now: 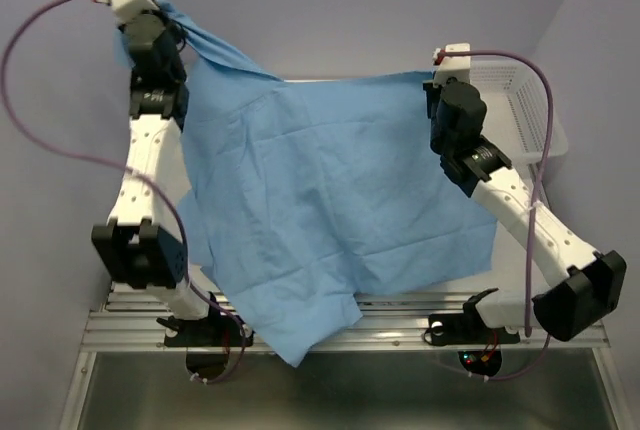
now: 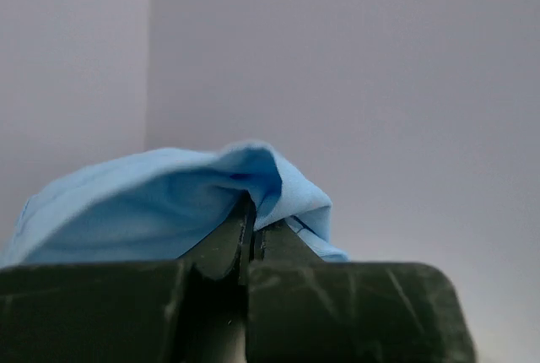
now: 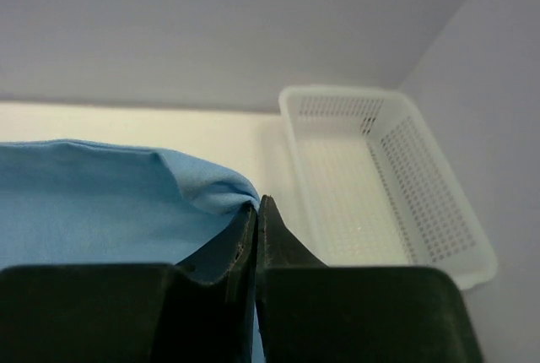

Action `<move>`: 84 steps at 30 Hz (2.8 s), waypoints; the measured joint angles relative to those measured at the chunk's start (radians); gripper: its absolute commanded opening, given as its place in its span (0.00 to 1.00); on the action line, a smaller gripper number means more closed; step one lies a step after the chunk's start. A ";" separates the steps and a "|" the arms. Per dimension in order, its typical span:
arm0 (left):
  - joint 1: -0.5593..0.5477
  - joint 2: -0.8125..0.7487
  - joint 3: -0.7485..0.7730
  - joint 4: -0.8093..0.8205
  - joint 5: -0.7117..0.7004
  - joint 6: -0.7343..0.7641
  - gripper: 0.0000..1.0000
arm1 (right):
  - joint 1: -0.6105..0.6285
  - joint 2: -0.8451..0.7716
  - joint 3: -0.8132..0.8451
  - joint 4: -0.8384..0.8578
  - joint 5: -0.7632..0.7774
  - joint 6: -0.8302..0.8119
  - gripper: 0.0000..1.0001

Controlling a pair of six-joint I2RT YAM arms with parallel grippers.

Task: Fold and stack the long sleeve shirts
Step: Flatten the shirt out, then fold the shirt

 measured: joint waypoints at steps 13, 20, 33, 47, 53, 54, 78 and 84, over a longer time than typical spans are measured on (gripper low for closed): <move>-0.054 0.827 0.406 -0.337 0.238 -0.065 0.99 | -0.370 0.628 0.153 -0.152 -0.543 0.301 1.00; -0.169 0.472 0.155 -0.269 0.238 -0.054 0.99 | -0.358 0.432 0.049 -0.169 -0.696 0.402 1.00; -0.247 0.087 -0.608 -0.371 0.248 -0.215 0.99 | -0.358 0.328 -0.336 -0.195 -0.748 0.636 1.00; -0.268 0.480 -0.435 -0.452 0.293 -0.232 0.98 | -0.357 0.546 -0.224 -0.171 -0.661 0.727 1.00; -0.220 0.679 -0.143 -0.484 0.334 -0.217 0.99 | -0.367 0.680 -0.056 -0.171 -0.621 0.726 1.00; -0.207 0.720 -0.070 -0.504 0.353 -0.211 0.99 | -0.370 0.709 -0.016 -0.172 -0.617 0.726 1.00; -0.200 0.660 0.150 -0.626 0.391 -0.095 0.99 | -0.380 0.621 0.031 -0.192 -0.757 0.599 1.00; -0.274 0.034 -0.378 -0.507 0.352 -0.241 0.99 | -0.380 0.330 -0.176 -0.127 -0.726 0.665 1.00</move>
